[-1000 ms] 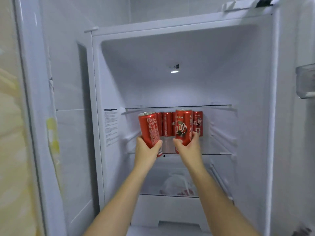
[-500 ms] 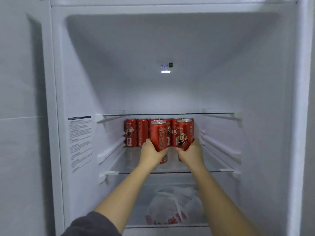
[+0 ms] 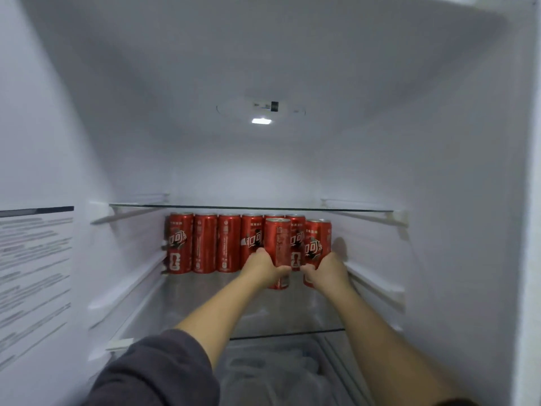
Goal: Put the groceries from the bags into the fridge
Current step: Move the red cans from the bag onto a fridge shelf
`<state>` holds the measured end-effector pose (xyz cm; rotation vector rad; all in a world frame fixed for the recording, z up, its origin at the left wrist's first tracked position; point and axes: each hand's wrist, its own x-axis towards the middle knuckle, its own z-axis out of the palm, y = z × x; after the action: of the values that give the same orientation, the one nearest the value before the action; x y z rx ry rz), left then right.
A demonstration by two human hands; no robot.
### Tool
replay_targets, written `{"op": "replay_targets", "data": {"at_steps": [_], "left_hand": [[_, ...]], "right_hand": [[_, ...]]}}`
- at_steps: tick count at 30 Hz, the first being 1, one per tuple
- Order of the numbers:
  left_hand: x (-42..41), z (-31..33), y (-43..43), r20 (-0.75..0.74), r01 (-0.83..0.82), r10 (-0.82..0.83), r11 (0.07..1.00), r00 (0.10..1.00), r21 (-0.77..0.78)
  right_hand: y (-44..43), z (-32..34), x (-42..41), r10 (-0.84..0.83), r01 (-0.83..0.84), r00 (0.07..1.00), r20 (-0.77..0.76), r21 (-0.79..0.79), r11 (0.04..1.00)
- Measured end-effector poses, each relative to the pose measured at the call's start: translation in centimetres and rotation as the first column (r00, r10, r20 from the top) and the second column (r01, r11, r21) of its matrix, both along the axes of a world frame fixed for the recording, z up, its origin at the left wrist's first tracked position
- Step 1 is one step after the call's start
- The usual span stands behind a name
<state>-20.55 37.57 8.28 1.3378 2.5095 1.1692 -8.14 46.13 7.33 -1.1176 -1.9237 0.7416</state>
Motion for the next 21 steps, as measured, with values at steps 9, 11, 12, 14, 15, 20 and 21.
{"op": "replay_targets", "data": {"at_steps": [9,11,12,14,15,20,21], "left_hand": [[-0.6,-0.4,2.9,-0.259,-0.157,0.120,0.979,0.958,-0.128],[-1.7,-1.1,5.4,-0.307,-0.174,0.136,0.979,0.942,-0.102],[-1.7,-1.1,5.2,-0.338,-0.190,0.146,0.977,0.930,-0.101],[-1.2,-1.4,5.0,-0.344,-0.201,0.158,0.975,0.926,-0.092],[-1.1,-1.5,5.0,-0.347,-0.205,0.160,0.974,0.924,-0.099],[-1.3,-2.0,4.7,-0.301,-0.174,0.143,0.981,0.943,-0.081],[-1.3,-2.1,4.6,-0.289,-0.160,0.129,0.983,0.949,-0.089]], "right_hand": [[1.5,0.5,-2.9,-0.219,0.114,0.835,0.505,0.231,0.966],[4.1,-0.3,-4.3,-0.232,0.137,0.820,0.524,0.214,0.967],[4.3,-0.3,-4.0,-0.234,0.131,0.804,0.547,0.221,0.966],[4.4,-0.4,-3.5,-0.251,0.136,0.800,0.545,0.242,0.961],[4.6,-0.6,-3.4,-0.254,0.140,0.808,0.531,0.245,0.959],[4.3,-1.1,-3.0,-0.221,0.126,0.852,0.476,0.222,0.967],[4.2,-1.1,-2.8,-0.221,0.124,0.855,0.469,0.229,0.965]]}}
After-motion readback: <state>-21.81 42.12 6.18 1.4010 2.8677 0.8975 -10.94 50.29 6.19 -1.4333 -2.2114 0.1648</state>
